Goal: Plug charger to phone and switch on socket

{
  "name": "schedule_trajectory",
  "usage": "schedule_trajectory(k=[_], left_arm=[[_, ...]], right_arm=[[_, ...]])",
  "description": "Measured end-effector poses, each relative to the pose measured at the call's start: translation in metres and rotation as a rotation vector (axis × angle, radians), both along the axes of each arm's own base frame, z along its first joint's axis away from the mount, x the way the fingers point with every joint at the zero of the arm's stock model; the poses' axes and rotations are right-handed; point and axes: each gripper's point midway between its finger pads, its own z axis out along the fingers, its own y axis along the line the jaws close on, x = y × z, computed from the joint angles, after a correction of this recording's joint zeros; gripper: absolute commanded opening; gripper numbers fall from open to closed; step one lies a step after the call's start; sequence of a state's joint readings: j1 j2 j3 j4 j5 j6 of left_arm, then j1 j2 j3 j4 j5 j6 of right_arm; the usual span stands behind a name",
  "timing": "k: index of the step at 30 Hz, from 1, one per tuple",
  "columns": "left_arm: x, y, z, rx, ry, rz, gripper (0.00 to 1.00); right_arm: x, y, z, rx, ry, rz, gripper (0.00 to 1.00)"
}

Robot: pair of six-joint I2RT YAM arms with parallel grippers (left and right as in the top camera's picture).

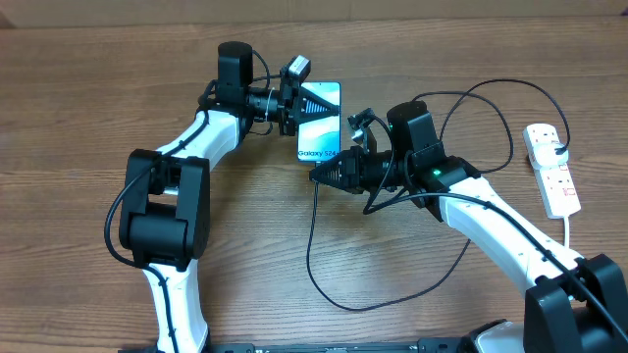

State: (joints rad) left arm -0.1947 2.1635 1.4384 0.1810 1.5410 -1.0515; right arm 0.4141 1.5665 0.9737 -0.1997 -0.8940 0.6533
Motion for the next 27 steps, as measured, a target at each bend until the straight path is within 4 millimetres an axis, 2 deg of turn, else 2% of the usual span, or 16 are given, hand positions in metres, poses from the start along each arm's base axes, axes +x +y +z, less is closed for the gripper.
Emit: schedule_trajectory(k=[24,25,26,27], left_arm=[[0.0021,-0.0005,-0.0012,0.012,0.024,0.013,0.04],[0.0021,-0.0005,-0.0012,0.012,0.025,0.013,0.04],[0.0021,-0.0005,-0.0012,0.012,0.025,0.013,0.04],[0.0022,-0.0005,-0.0013,0.012,0.025,0.013,0.04]], right_arm=[[0.002,-0.0049,0.0047,0.036,0.011,0.01,0.04],[0.002,-0.0049,0.0046,0.036,0.01,0.009,0.07],[0.0021,-0.0049,0.0048,0.037,0.009,0.01,0.25],[0.002,-0.0049,0.0048,0.037,0.011,0.009,0.55]])
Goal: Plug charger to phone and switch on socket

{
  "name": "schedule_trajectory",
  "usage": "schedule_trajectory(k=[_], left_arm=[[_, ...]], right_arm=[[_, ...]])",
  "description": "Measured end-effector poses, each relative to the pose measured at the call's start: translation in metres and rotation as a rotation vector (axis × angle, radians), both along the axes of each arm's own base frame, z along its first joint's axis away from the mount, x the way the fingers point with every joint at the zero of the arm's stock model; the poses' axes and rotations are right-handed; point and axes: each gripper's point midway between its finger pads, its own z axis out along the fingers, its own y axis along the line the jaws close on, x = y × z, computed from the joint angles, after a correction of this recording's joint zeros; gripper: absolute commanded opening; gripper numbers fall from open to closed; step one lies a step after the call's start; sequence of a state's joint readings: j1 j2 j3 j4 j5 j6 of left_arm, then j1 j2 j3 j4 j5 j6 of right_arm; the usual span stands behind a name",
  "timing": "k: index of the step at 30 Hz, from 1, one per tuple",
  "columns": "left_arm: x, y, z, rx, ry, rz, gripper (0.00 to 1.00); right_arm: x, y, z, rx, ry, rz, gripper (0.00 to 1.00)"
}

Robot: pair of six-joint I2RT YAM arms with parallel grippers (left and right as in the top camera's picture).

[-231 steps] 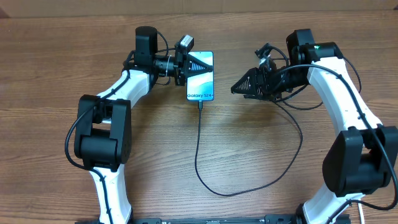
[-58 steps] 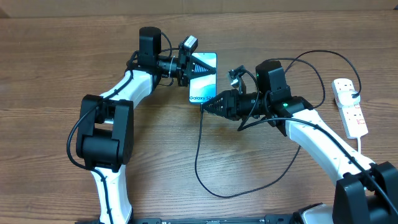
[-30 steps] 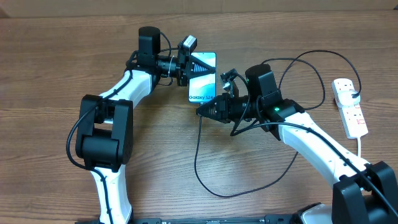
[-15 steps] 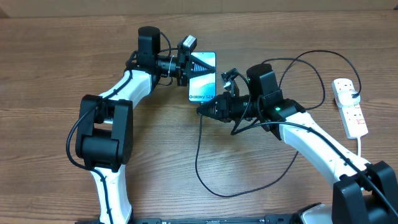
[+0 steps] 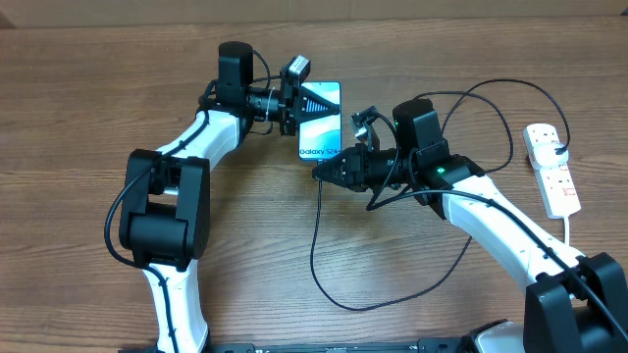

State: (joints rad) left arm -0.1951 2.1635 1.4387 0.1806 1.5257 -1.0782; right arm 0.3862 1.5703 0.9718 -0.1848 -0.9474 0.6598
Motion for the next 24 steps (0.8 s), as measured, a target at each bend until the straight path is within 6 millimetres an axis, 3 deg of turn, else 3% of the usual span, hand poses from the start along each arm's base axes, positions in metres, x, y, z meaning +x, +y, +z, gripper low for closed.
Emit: schedule_trajectory(k=[1,2,3,13,17,22,24], left_arm=[[0.0,0.0,0.0,-0.001,-0.003,0.0,0.04],[0.0,0.0,0.0,-0.001,-0.004,0.0,0.04],[-0.001,0.0,0.0,-0.002,-0.003,-0.003,0.04],[-0.003,0.0,0.001,-0.009,-0.002,-0.015,0.04],[-0.005,-0.002,0.0,-0.006,0.012,-0.02,0.04],[-0.014,-0.015,-0.001,-0.003,0.025,-0.053,0.04],[-0.018,-0.022,-0.001,-0.003,0.025,-0.069,0.04]], right_arm=[[0.001,0.0,0.001,0.004,-0.009,0.002,0.86],[0.001,-0.001,0.002,0.008,-0.01,0.001,0.98],[0.005,-0.003,0.002,0.008,-0.018,-0.01,1.0],[0.02,-0.02,0.002,0.001,-0.026,-0.068,0.99],[0.028,-0.031,0.003,0.008,-0.03,-0.096,0.8],[0.032,-0.038,0.01,0.042,-0.048,-0.089,0.74],[0.032,-0.038,0.012,0.048,-0.05,-0.083,0.65]])
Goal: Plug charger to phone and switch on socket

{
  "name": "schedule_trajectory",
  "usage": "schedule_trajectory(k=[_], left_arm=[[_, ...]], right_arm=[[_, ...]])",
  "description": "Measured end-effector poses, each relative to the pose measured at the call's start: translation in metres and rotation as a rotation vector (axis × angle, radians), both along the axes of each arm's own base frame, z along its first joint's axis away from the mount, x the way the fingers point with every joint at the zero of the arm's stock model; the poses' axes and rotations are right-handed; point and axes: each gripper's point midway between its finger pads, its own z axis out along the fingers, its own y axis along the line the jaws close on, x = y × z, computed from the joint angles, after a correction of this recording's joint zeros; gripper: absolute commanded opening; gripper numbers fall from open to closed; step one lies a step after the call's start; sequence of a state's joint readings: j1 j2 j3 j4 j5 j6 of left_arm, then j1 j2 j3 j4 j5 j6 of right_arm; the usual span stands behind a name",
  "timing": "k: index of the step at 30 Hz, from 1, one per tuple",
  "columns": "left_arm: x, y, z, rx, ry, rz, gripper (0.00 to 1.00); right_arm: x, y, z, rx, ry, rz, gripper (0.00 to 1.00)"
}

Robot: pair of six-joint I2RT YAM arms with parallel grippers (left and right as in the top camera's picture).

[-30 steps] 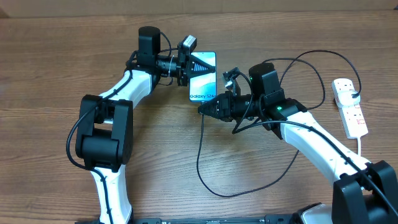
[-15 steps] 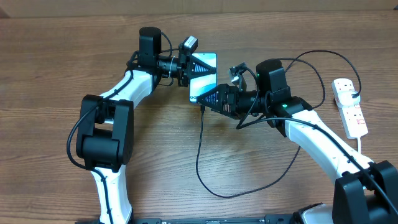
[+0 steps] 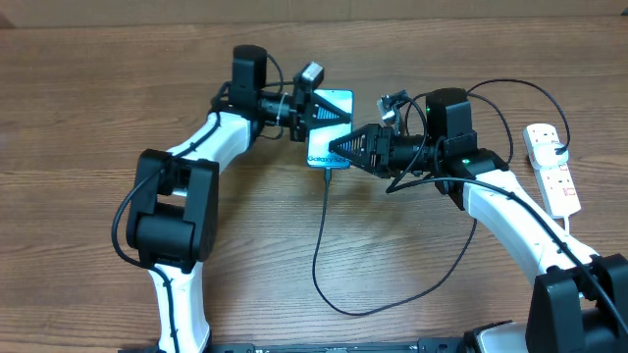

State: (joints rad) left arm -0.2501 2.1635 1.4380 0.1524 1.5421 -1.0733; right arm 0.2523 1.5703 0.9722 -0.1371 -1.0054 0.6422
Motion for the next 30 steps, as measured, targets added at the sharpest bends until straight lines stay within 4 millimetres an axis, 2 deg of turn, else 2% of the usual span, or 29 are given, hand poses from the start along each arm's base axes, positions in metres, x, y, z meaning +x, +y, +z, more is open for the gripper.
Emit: schedule_trajectory(k=[1,4,9,12,13,18,21,30], left_arm=[[-0.003,-0.004,0.0,0.0,0.0,-0.01,0.04],[-0.01,-0.014,0.0,0.0,0.001,-0.036,0.04],[-0.016,-0.017,0.003,-0.012,0.0,-0.063,0.04],[-0.015,-0.017,0.006,-0.03,-0.069,-0.064,0.04],[-0.016,-0.018,0.007,-0.033,-0.081,-0.064,0.07],[-0.016,-0.018,0.005,-0.022,-0.049,-0.062,0.54],[-0.019,-0.021,0.005,-0.017,-0.032,-0.07,0.73],[-0.018,-0.021,0.005,-0.019,-0.043,-0.067,0.98]], right_arm=[[0.0,0.0,0.001,0.004,-0.002,0.004,0.61],[-0.001,0.0,0.001,0.007,-0.008,0.01,0.34],[0.001,-0.004,-0.011,-0.021,0.045,-0.024,0.04],[0.001,-0.007,-0.013,-0.013,0.094,-0.044,0.04],[0.001,-0.007,-0.013,-0.012,0.095,-0.044,0.04],[0.004,-0.007,-0.015,-0.03,0.068,-0.054,0.04],[0.007,-0.009,-0.018,-0.051,0.055,-0.071,0.04],[0.007,-0.012,-0.024,-0.08,0.06,-0.084,0.04]])
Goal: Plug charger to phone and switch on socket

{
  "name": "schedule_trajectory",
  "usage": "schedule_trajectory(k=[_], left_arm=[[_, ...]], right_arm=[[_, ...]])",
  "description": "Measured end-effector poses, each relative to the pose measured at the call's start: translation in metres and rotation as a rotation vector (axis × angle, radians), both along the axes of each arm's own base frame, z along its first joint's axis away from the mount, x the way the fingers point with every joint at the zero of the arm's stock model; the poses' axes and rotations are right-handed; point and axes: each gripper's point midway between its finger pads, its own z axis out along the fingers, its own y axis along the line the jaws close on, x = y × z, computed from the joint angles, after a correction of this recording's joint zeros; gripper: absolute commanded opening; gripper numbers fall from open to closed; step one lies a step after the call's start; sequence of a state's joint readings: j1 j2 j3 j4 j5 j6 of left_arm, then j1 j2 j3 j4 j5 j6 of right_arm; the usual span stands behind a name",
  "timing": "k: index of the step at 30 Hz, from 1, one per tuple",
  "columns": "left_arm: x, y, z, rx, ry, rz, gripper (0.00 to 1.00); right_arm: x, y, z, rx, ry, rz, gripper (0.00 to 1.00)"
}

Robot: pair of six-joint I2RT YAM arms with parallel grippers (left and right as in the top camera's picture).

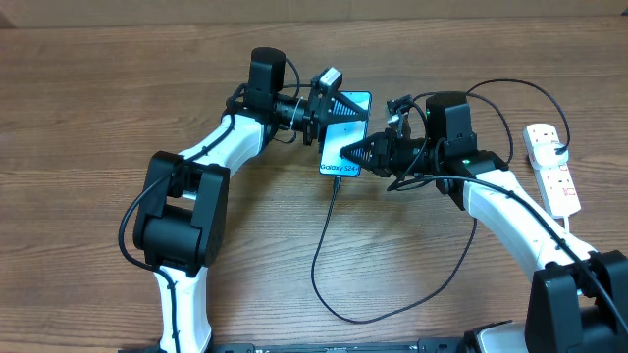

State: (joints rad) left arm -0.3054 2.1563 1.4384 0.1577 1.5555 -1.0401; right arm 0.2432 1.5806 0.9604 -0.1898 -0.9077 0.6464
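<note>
The light blue phone lies screen up at the table's middle back. My left gripper is shut on its upper left part. The black charger cable meets the phone's bottom edge at the plug and loops down and right across the table. My right gripper points left, its tip over the phone's lower right corner, a little above the plug. Its fingers come to a dark point, and whether they grip anything is unclear. The white socket strip lies at the far right.
The cable's long loop runs under my right arm and arcs back to the socket strip. A second black lead curves over the right arm. Bare wooden table lies left and front.
My left gripper and the phone have shifted to the right by a small way. The right gripper's tip now sits slightly further right and lower on the phone. The cable still meets the phone's bottom edge.
My right gripper first held the cable's plug below the phone, which my left gripper held. Then the plug was nearer the phone's bottom edge. Later the cable met that edge, with the right gripper's tip over the phone. Both arms and phone have since moved right.
</note>
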Motion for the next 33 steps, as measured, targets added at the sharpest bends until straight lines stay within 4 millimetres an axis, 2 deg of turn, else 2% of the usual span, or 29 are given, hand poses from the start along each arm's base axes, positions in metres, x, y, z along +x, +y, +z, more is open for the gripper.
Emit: schedule_trajectory(k=[5,13,16,20,24,27,28,33], left_arm=[[0.011,0.01,-0.002,0.009,-0.012,0.046,1.0],[0.046,0.049,-0.011,0.041,-0.048,0.197,1.0],[0.055,0.066,-0.02,0.072,-0.037,0.256,1.0],[0.06,0.084,-0.041,0.15,0.014,0.327,1.0],[0.057,0.098,-0.066,0.258,0.048,0.376,1.0],[0.053,0.106,-0.082,0.33,0.053,0.39,0.92],[0.052,0.108,-0.086,0.352,0.051,0.395,0.87],[0.055,0.124,-0.093,0.392,0.031,0.424,0.85]], right_arm=[[-0.005,-0.003,-0.01,-0.033,0.05,-0.013,0.04],[-0.015,-0.008,-0.033,-0.147,0.107,-0.034,0.04],[-0.018,-0.012,-0.044,-0.202,0.128,-0.056,0.04],[-0.019,-0.016,-0.054,-0.277,0.131,-0.082,0.04],[-0.02,-0.013,-0.06,-0.323,0.113,-0.086,0.04],[-0.021,-0.01,-0.062,-0.347,0.102,-0.084,0.04],[-0.021,-0.01,-0.063,-0.354,0.099,-0.086,0.04],[-0.019,-0.012,-0.064,-0.372,0.093,-0.099,0.04]])
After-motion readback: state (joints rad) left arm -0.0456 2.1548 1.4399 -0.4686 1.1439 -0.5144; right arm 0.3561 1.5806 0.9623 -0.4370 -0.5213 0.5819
